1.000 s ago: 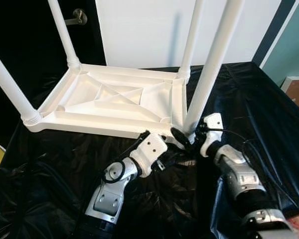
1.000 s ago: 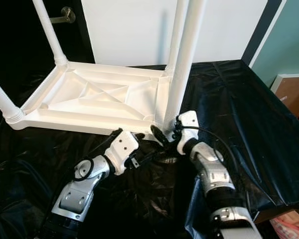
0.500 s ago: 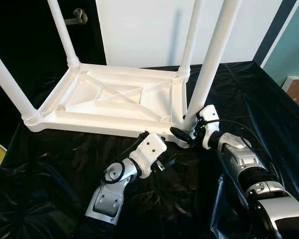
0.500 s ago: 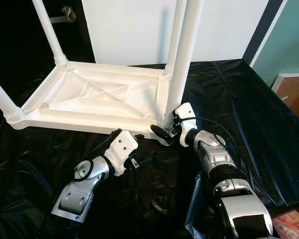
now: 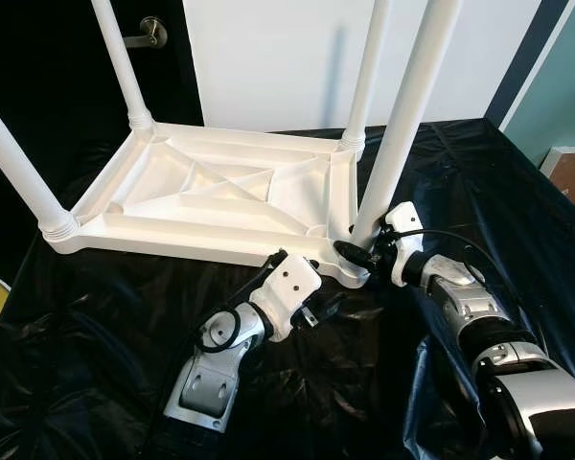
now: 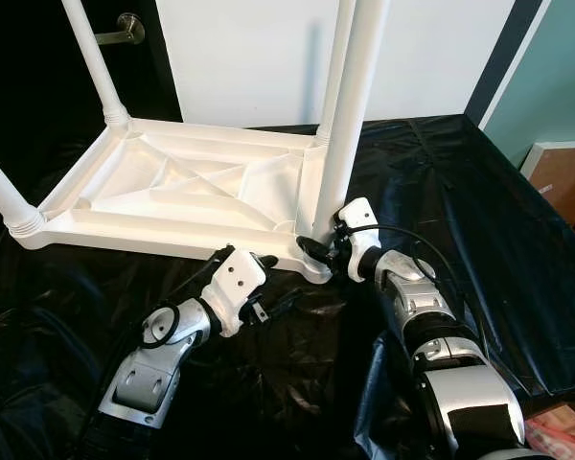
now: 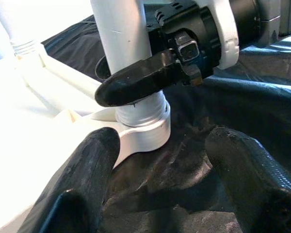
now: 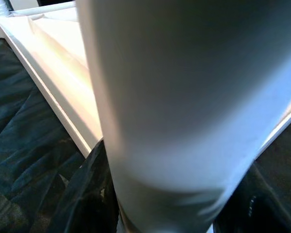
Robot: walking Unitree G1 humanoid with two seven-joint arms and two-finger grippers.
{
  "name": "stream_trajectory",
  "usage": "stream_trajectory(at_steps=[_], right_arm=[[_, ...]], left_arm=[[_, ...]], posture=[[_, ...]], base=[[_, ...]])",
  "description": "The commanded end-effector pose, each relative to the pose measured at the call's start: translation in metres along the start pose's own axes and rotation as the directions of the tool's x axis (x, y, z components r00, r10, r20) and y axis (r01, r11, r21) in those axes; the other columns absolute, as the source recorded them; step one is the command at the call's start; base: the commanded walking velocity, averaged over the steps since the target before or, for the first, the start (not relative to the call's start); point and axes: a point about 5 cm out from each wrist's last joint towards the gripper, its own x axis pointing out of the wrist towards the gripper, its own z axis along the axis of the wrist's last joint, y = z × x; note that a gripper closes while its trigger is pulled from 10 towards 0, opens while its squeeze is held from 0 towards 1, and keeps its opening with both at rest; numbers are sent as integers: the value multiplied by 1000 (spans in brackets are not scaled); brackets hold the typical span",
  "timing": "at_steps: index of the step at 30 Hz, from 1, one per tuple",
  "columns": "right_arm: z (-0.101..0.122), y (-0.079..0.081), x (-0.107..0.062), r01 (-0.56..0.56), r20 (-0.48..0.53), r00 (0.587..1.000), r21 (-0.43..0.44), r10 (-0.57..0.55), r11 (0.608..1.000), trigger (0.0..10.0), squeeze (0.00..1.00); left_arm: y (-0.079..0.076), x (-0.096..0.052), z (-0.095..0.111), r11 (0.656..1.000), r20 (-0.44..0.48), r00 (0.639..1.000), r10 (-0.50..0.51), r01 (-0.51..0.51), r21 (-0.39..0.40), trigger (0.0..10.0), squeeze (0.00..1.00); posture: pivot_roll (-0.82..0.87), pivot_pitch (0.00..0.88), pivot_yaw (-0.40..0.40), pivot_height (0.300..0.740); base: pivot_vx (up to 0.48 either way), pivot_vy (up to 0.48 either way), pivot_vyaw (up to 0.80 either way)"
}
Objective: Building children table
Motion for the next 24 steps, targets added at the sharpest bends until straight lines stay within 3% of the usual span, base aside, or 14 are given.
stream_trajectory(at_steps=[1,4,7,9,13,14,15,17,19,21,24], right_arm=[[-18,10,0,18,-76,997,32,-16,999,10000,0],[-21,9,0,87,-91,992,3,-87,996,10000,0],[-28,15,1,246,-123,964,57,-237,968,10000,0],[-29,15,2,275,-130,956,71,-265,959,10000,0],[-32,32,6,507,-151,861,161,-486,847,10000,0],[-32,37,8,545,-152,838,181,-524,819,10000,0],[-32,37,8,545,-152,838,181,-524,819,10000,0],[-31,47,11,620,-168,784,220,-597,753,10000,0],[-30,56,16,613,-169,790,245,-589,751,10000,0],[-22,66,23,556,-122,830,251,-544,792,10000,0],[-20,68,24,542,-110,839,250,-532,802,10000,0]], left_arm=[[1,1,-1,997,-5,997,82,-82,-10,10000,0],[2,2,-1,997,-4,997,80,-80,-9,10000,0],[4,3,0,997,-2,997,80,-80,-10,10000,0],[4,3,-1,997,-3,997,80,-80,-10,10000,0],[0,4,-2,998,-4,998,67,-67,-15,10000,0],[-1,4,-2,998,-4,998,64,-64,-15,10000,0],[-1,4,-2,998,-4,998,64,-64,-15,10000,0],[-2,5,-2,998,-5,998,60,-60,-16,10000,0],[-2,5,-2,998,-4,998,59,-59,-16,10000,0],[-2,6,-2,998,-3,998,56,-56,-18,10000,0],[-3,7,-2,998,-3,999,53,-53,-17,10000,0]], posture=[[59,27,-57,740],[46,27,-56,740],[39,24,-60,740],[39,24,-60,740],[29,16,-61,740],[29,16,-61,740],[29,16,-61,740],[32,13,-61,740],[33,12,-61,740],[27,7,-59,740],[28,6,-60,740]], base=[[0,0,0],[0,0,0],[0,0,0],[0,0,0],[0,0,0],[0,0,0],[0,0,0],[0,0,0],[0,0,0],[0,0,0],[0,0,0]])
